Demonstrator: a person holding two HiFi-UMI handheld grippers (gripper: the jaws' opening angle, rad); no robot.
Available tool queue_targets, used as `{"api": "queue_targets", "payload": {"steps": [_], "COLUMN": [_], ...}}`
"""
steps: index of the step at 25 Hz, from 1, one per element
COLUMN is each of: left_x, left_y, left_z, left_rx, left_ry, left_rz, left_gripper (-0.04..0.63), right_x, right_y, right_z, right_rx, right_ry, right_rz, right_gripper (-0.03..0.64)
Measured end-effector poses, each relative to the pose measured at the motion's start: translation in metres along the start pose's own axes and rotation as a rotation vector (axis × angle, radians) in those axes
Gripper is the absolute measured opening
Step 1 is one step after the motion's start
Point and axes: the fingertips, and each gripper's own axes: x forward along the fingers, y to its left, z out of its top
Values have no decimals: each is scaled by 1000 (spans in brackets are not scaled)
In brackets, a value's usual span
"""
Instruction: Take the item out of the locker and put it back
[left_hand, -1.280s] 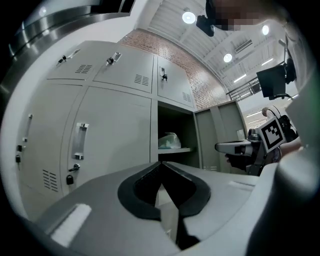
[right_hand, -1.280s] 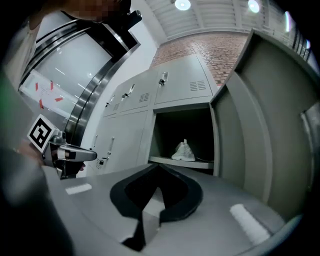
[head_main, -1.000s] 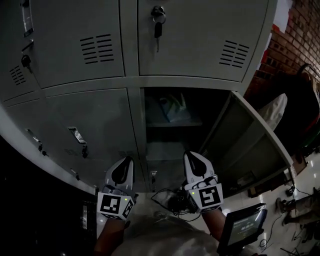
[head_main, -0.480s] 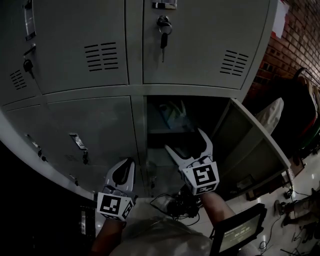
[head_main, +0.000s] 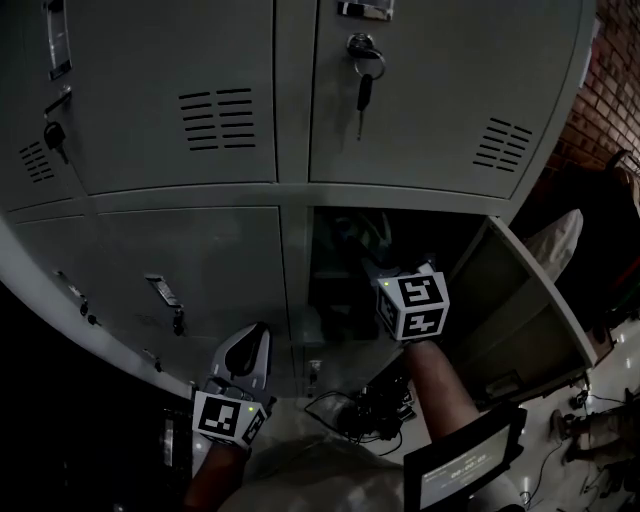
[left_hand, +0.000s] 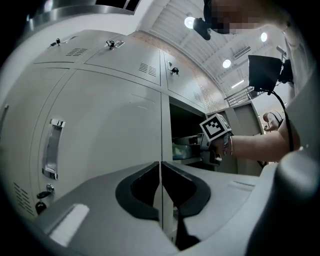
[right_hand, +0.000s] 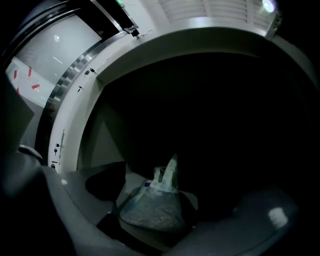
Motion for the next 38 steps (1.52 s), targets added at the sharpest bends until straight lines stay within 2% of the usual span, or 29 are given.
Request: {"api": "queue_targets", "payload": {"steps": [2, 3, 7, 8, 16, 26, 32, 38], "left_x": [2, 3, 7, 8, 8, -25, -43, -67], "left_y": [4, 6, 9, 10, 5, -19, -44, -94], "left_z": [2, 3, 3, 3, 1, 15, 18, 20], "left_rx": [-7, -11, -15, -16, -27, -20, -14, 4], "left_ry": [2, 1, -2, -1, -1, -39, -44, -43], "left_rz": [7, 9, 5, 3, -31, -115, -107, -65], "left_gripper": [-5, -5, -5, -5, -5, -5, -5, -9], "right_x": [6, 8, 9, 8, -17, -118, -183, -244], "right_y": [0, 0, -1, -2, 0, 45, 67, 73], "right_z": [-12, -17, -25, -24, 0, 37, 23, 13], "right_rx": [-13, -34, -132, -143, -182, -147, -149, -111], "right_ry": [61, 90, 130, 125, 50, -97, -114, -135], "right_rz": [6, 3, -27, -33, -72, -113, -109, -54], "right_gripper": [308, 190, 47, 32, 6, 5, 5, 6]}}
